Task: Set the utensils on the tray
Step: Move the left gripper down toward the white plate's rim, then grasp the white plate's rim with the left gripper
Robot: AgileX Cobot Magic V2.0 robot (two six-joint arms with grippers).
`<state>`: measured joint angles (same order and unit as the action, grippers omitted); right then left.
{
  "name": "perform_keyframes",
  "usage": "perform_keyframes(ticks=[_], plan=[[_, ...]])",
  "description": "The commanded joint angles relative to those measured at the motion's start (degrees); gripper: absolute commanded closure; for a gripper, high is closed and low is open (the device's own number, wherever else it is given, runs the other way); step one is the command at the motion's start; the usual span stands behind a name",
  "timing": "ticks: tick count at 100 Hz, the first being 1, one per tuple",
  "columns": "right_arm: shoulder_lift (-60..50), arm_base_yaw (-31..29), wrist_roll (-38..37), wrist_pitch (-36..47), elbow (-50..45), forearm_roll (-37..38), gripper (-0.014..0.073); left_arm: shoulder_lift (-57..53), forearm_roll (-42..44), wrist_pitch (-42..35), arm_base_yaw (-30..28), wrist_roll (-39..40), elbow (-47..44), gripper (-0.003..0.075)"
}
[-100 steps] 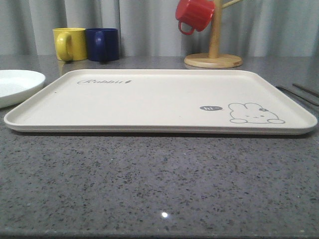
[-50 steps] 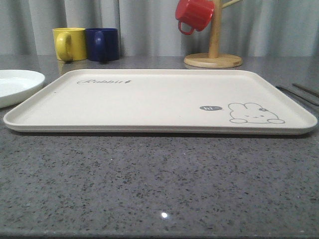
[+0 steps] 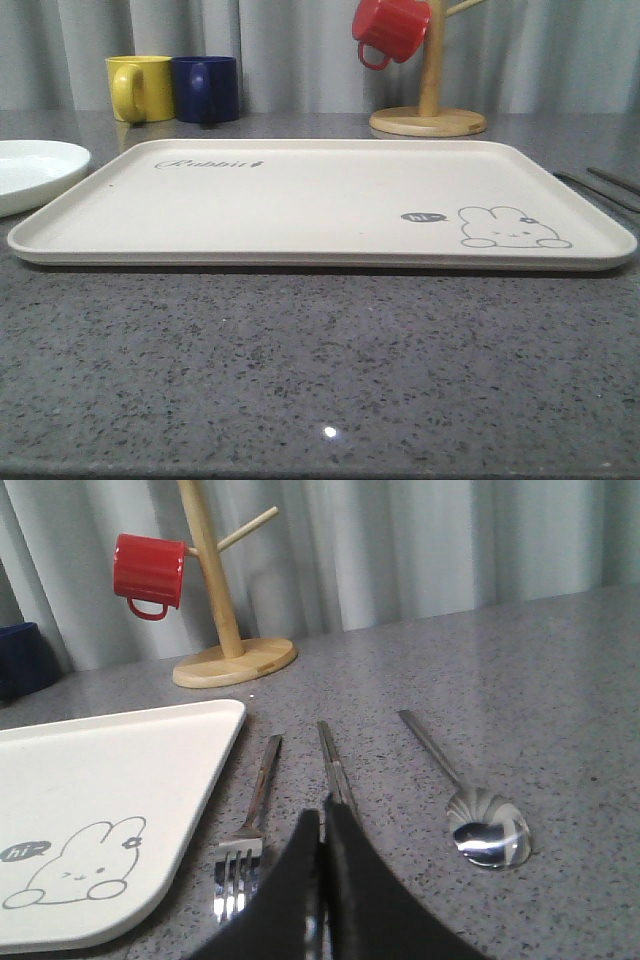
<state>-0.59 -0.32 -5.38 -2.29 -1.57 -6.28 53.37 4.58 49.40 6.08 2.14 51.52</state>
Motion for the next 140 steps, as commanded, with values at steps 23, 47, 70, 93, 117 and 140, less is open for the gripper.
perform_keyframes(ticks=[23,47,70,93,117,140], plan=[[-1.28,-0.27,0.65,4.05,1.02,0.16,0.0662,2.81,4.59,-4.49,-3.29,2.58,4.37,0.0237],[-1.28,-0.27,0.65,4.05,1.02,0.16,0.0662,13.78,1.64,-4.81,-12.59,1.78,11.01,0.0237],[-1.28,-0.27,0.65,4.05,1.02,0.16,0.0662,26.21,-1.66,-6.07,-16.06,-0.62,18.22,0.0237],[-1.28,-0.27,0.65,4.05,1.02,0.16,0.0662,35.44,-4.58,-5.07,-16.06,-3.95,25.08,0.0237],[-1.28,-0.27,0.65,4.05,1.02,0.16,0.0662,41.38,-4.58,-4.81,-16.06,-4.2,26.39,0.0237],[-1.28,-0.27,0.65,4.05,1.02,0.16,0.0662,44.89,-4.92,-4.24,-16.06,-4.29,26.39,0.0237]])
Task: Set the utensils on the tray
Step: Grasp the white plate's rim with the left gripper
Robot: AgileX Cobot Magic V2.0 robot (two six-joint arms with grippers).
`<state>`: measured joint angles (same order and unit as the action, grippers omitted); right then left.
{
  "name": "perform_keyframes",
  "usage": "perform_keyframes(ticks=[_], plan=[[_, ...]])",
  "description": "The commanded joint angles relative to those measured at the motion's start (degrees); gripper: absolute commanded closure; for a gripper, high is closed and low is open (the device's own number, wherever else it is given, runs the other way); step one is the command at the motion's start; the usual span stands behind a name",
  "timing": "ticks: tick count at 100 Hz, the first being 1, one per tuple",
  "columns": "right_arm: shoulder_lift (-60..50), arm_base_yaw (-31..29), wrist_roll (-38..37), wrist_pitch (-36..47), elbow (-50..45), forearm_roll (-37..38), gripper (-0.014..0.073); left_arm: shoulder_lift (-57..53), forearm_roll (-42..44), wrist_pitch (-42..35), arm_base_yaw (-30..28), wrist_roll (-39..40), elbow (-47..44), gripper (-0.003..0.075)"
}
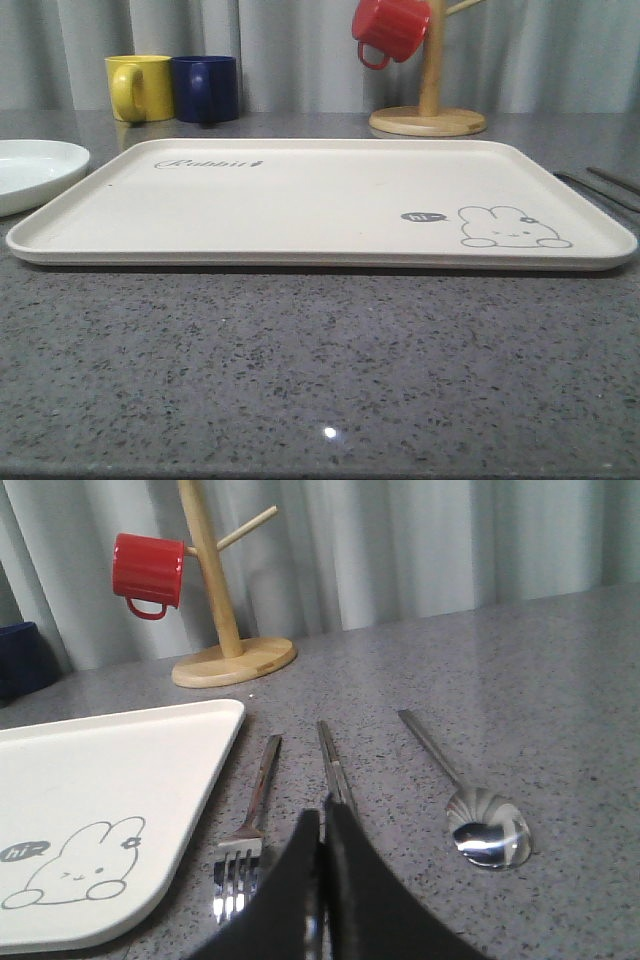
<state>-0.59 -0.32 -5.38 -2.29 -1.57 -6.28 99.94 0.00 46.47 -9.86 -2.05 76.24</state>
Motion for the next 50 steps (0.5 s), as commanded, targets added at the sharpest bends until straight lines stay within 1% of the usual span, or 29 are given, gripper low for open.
perform_keyframes(ticks=[1,7,12,17,18,19,20,21,22,24,25,27,30,50], plan=[[-1.28,-0.27,0.65,4.05,1.02,0.16,0.0662,-1.56,-0.47,-1.2,-0.12,-0.09,1.67,0.0239],[-1.28,-0.27,0.65,4.05,1.02,0.16,0.0662,-1.59,-0.44,-0.55,-0.12,-0.3,1.67,0.0265],[-1.28,-0.27,0.65,4.05,1.02,0.16,0.0662,-1.59,-0.54,0.23,-0.12,-1.28,1.67,0.0325],[-1.28,-0.27,0.65,4.05,1.02,0.16,0.0662,-1.59,-0.62,0.74,-0.12,-1.81,1.67,0.043],[-1.28,-0.27,0.65,4.05,1.02,0.16,0.0662,-1.59,-0.72,0.98,-0.12,-1.85,1.67,0.0468],[-1.28,-0.27,0.65,4.05,1.02,0.16,0.0662,-1.59,-0.72,1.06,-0.12,-1.96,1.67,0.0488],[-1.28,-0.27,0.65,4.05,1.02,0.16,0.0662,-1.59,-0.83,1.04,-0.12,-1.95,1.67,0.0529],[-1.28,-0.27,0.65,4.05,1.02,0.16,0.0662,-1.59,-0.83,1.21,-0.12,-2.08,1.67,0.0551],[-1.28,-0.27,0.65,4.05,1.02,0.16,0.0662,-1.59,-0.83,1.34,-0.12,-2.08,1.67,0.0594],[-1.28,-0.27,0.65,4.05,1.02,0.16,0.0662,-1.59,-0.83,1.48,-0.12,-2.38,1.67,0.064],[-1.28,-0.27,0.65,4.05,1.02,0.16,0.0662,-1.59,-0.83,1.61,-0.12,-2.65,1.67,0.0685],[-1.28,-0.27,0.65,4.05,1.02,0.16,0.0662,-1.59,-0.95,1.62,-0.12,-2.79,1.67,0.074],[-1.28,-0.27,0.65,4.05,1.02,0.16,0.0662,-1.59,-0.95,1.76,-0.12,-3.13,1.67,0.0731],[-1.28,-0.27,0.65,4.05,1.02,0.16,0.0662,-4.5,-1.07,2.36,-0.12,-3.13,1.77,0.0737]])
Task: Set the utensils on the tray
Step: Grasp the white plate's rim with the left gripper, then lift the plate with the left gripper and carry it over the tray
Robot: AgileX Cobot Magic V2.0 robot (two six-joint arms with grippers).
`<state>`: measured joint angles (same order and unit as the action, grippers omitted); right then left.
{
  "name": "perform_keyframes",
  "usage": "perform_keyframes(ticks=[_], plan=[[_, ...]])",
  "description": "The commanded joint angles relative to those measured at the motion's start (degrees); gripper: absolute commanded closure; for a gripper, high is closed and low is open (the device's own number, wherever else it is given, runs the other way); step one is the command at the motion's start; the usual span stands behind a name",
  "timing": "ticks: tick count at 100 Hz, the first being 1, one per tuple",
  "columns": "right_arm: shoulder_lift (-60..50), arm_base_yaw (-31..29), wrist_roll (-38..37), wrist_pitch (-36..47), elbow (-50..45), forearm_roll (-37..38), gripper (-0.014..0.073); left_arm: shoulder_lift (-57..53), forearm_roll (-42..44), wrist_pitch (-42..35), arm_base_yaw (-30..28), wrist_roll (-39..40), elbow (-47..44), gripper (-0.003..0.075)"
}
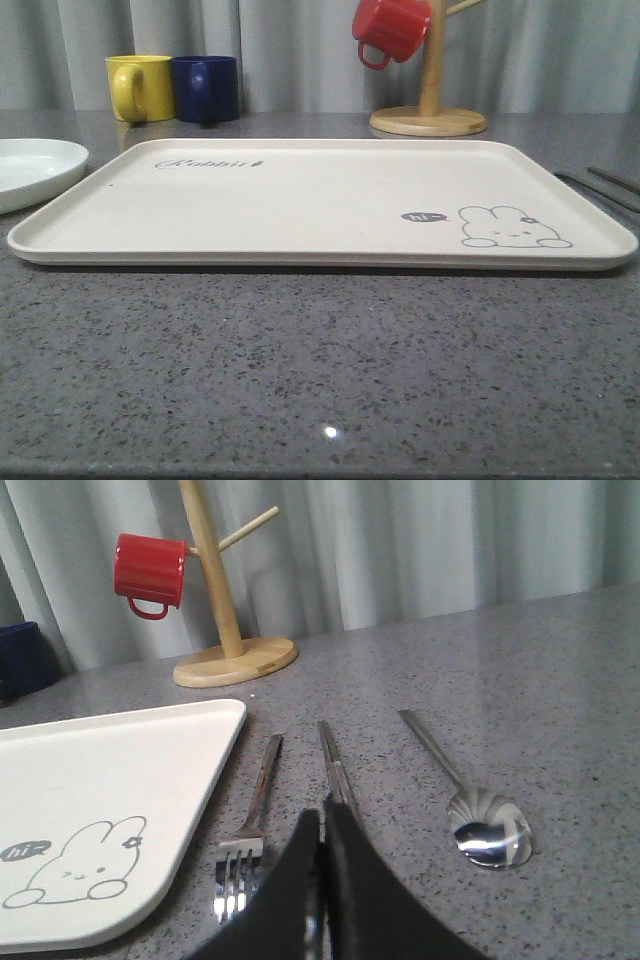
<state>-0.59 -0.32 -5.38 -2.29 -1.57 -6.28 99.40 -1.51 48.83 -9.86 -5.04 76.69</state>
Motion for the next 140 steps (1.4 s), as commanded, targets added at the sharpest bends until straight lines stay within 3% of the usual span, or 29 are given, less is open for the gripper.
perform_keyframes(ticks=[1,29,52,98,140], plan=[[-1.28,-0.27,0.65,4.05,1.02,0.16,0.0662,-4.16,0.44,0.0,-0.12,-0.14,1.36,0.0737],[-1.28,-0.27,0.65,4.05,1.02,0.16,0.0662,-16.32,-3.74,0.84,-0.2,-2.88,3.33,0.0737],[-1.28,-0.27,0.65,4.05,1.02,0.16,0.0662,-20.36,-19.1,5.46,1.23,-11.69,7.4,0.0738],[-1.28,-0.27,0.65,4.05,1.02,0.16,0.0662,-8.92,-22.8,3.2,19.11,-13.0,7.52,0.0738],[-1.28,-0.27,0.65,4.05,1.02,0.16,0.0662,-0.04,-24.69,2.14,21.65,-13.53,7.52,0.0737]])
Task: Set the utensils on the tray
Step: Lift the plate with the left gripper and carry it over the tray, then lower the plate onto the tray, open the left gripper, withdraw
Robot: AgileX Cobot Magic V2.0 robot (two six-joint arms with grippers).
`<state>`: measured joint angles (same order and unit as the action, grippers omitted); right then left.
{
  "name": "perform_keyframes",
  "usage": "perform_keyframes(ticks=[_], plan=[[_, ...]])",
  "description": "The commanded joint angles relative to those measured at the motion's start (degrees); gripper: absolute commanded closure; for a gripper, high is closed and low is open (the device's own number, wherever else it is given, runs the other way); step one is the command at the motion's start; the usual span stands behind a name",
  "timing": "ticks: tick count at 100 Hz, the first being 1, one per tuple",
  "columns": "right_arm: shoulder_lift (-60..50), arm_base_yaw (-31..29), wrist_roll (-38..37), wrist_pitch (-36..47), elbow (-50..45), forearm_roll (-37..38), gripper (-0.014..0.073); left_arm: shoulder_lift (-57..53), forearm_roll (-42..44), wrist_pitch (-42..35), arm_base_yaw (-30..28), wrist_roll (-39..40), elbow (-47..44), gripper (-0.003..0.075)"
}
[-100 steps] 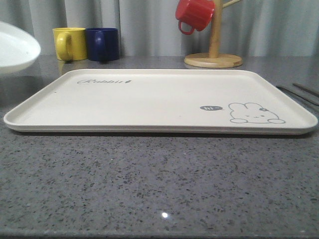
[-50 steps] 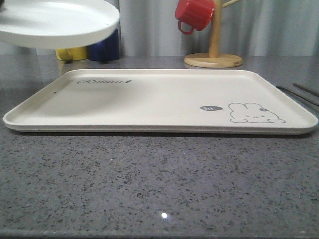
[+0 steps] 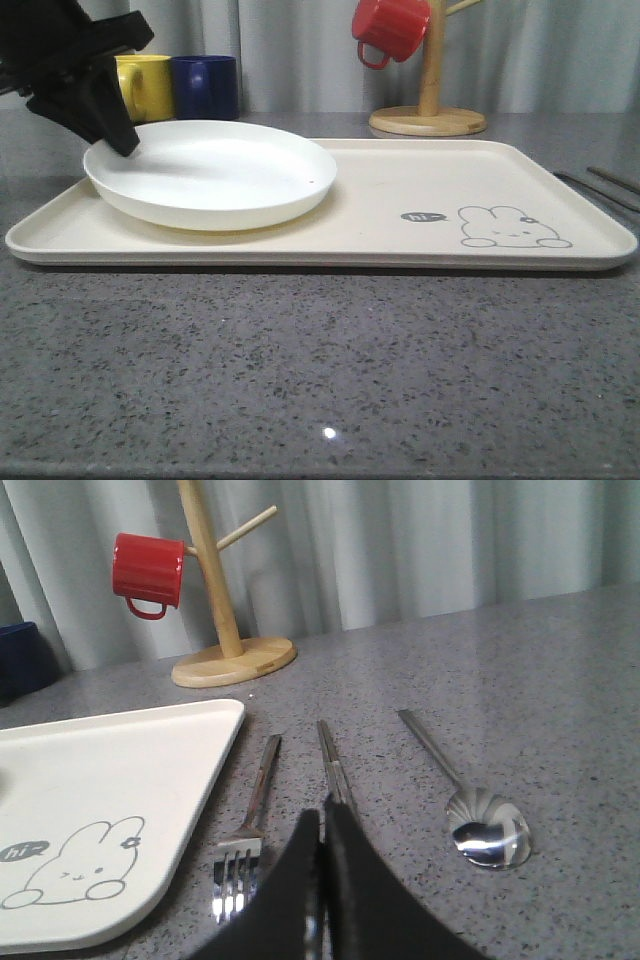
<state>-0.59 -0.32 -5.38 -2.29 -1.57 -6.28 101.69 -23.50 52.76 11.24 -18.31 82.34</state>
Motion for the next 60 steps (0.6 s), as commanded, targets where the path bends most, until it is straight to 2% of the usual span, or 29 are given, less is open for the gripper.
perform_keyframes(ticks=[1,9,13,28,35,41,60], plan=[[-1.28,-0.27,0.65,4.05,1.02,0.16,0.0662,-2.33,-2.7,-1.78,0.55,-0.27,1.86,0.0736],[-1.28,-0.27,0.65,4.05,1.02,0.16,0.0662,-2.33,-2.7,-1.89,0.55,-0.35,1.86,0.072],[-1.28,-0.27,0.65,4.05,1.02,0.16,0.0662,-2.33,-2.7,-2.02,0.55,-0.68,1.86,0.0687],[-1.28,-0.27,0.65,4.05,1.02,0.16,0.0662,-2.33,-2.7,-2.02,0.55,-2.32,1.86,0.0469],[-1.28,-0.27,0.65,4.05,1.02,0.16,0.0662,-2.33,-2.7,-2.15,0.55,-2.86,1.86,0.039],[-1.28,-0.27,0.65,4.05,1.02,0.16,0.0662,-2.45,-2.7,-2.94,0.55,-3.26,1.86,0.0365],[-1.28,-0.27,0.65,4.05,1.02,0.16,0.0662,-5.97,-2.93,-8.95,0.44,-3.34,1.46,0.0364]])
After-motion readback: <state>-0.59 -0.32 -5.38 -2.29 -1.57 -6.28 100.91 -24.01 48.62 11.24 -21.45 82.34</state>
